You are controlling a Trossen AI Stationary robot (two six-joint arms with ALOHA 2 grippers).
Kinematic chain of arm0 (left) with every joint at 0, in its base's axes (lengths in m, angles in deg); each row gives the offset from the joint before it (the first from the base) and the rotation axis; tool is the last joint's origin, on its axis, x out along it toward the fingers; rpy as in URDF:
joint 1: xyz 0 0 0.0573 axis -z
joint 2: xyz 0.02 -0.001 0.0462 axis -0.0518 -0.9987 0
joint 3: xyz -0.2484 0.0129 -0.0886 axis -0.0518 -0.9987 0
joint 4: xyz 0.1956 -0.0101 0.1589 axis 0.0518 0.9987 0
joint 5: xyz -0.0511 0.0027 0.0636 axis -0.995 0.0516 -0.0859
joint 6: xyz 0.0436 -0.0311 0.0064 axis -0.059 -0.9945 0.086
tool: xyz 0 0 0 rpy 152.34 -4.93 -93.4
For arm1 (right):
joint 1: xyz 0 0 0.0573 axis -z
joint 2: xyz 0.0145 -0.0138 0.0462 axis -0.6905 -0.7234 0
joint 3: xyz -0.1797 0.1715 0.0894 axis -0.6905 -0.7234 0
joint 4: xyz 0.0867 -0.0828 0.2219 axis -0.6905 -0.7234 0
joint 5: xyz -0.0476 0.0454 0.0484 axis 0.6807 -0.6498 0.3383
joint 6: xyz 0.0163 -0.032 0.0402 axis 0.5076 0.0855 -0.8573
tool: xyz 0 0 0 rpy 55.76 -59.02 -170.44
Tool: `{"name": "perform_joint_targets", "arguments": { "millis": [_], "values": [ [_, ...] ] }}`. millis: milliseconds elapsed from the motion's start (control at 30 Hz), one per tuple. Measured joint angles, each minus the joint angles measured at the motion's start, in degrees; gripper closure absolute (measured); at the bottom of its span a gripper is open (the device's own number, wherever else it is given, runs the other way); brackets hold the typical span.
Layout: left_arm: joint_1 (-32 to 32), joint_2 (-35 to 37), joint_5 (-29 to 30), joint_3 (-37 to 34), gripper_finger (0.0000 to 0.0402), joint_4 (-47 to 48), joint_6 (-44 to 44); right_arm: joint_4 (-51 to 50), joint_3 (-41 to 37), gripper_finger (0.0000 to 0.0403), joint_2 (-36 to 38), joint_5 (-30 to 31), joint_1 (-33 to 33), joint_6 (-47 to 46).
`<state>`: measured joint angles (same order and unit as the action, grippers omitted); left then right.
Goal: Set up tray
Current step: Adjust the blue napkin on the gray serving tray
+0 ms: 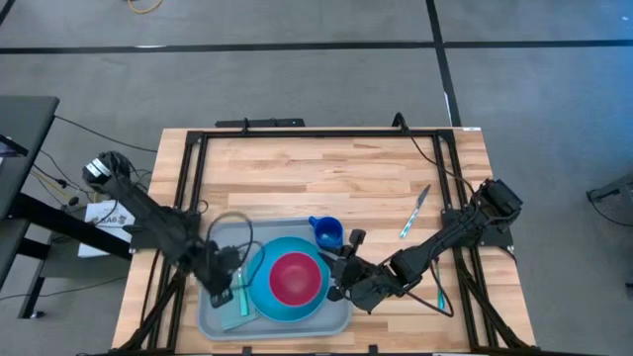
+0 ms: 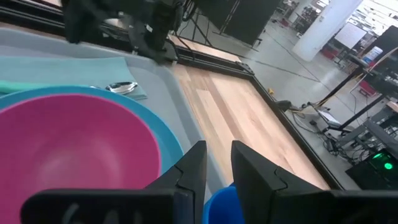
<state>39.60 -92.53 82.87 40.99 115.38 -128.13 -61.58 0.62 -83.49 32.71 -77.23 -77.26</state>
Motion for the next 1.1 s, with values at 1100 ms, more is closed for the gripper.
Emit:
{"name": "perform_joint_targets", "arguments": {
  "millis": [1100],
  "values": [
    [7.74, -17.41, 10.43, -0.07, 0.0401, 11.36, 2.32, 0.07, 0.0, 0.0335, 0.0, -0.04, 0.7, -2.75]
  ]
}}
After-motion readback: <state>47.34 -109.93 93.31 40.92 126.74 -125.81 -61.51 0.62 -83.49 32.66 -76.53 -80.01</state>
